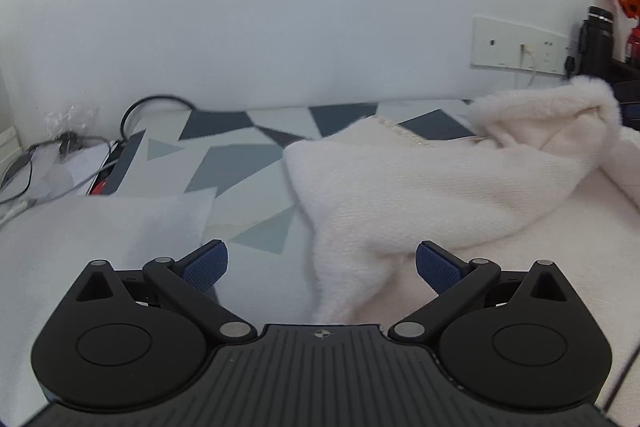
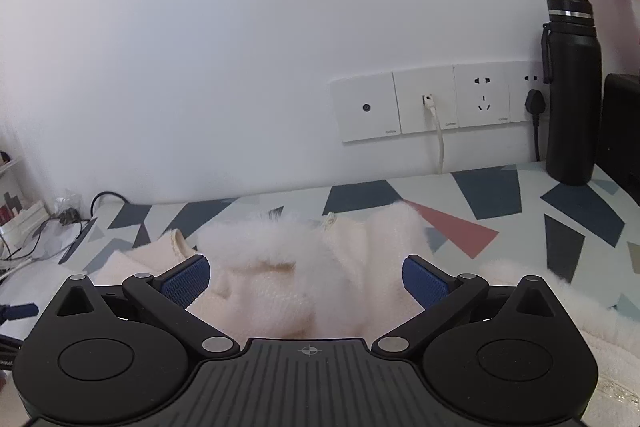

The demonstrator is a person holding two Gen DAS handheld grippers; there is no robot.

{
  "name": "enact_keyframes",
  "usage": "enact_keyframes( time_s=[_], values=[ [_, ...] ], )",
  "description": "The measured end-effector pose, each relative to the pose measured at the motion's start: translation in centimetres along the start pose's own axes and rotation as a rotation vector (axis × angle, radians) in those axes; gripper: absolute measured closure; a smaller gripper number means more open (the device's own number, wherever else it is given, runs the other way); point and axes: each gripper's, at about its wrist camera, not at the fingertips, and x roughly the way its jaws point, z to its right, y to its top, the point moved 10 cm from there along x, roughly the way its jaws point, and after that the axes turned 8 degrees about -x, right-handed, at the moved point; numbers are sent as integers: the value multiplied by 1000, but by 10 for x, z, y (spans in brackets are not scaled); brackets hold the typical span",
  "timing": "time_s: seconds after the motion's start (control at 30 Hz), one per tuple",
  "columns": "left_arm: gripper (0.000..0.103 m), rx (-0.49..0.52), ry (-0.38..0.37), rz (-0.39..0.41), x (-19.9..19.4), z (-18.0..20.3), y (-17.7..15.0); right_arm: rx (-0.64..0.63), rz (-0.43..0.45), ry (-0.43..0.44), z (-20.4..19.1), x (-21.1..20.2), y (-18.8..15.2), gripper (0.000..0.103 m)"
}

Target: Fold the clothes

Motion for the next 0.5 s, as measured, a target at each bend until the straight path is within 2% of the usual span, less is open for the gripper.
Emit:
enact_keyframes(
  time_s=[0.1,0.17,0.2,0.23,0.3,0.37,0.43,0.47,0.5],
  values=[
    [0,107,10,67,-13,19,9,-90,-77,-3,-10,1,-17,1],
    [0,155,20,79,-13,24,11,-165,-121,-33,-14,12,-29,1],
    [0,164,23,79,-11,24,12,-201,-141,-47,-16,18,-35,3],
    [0,155,20,71,-8,21,12,-221,-155,-47,-17,24,-38,9],
    [0,135,13,54,-3,16,11,-243,-195,-27,-21,38,-46,28],
    [0,125,5,39,0,11,10,-259,-241,-30,-23,50,-51,72],
    [0,141,1,26,2,9,6,-270,-266,-50,-23,60,-52,89],
    [0,152,1,18,3,8,3,-264,-242,-19,-26,61,-47,99],
    [0,162,-2,9,3,8,1,-259,-218,12,-29,62,-42,99]
  ],
)
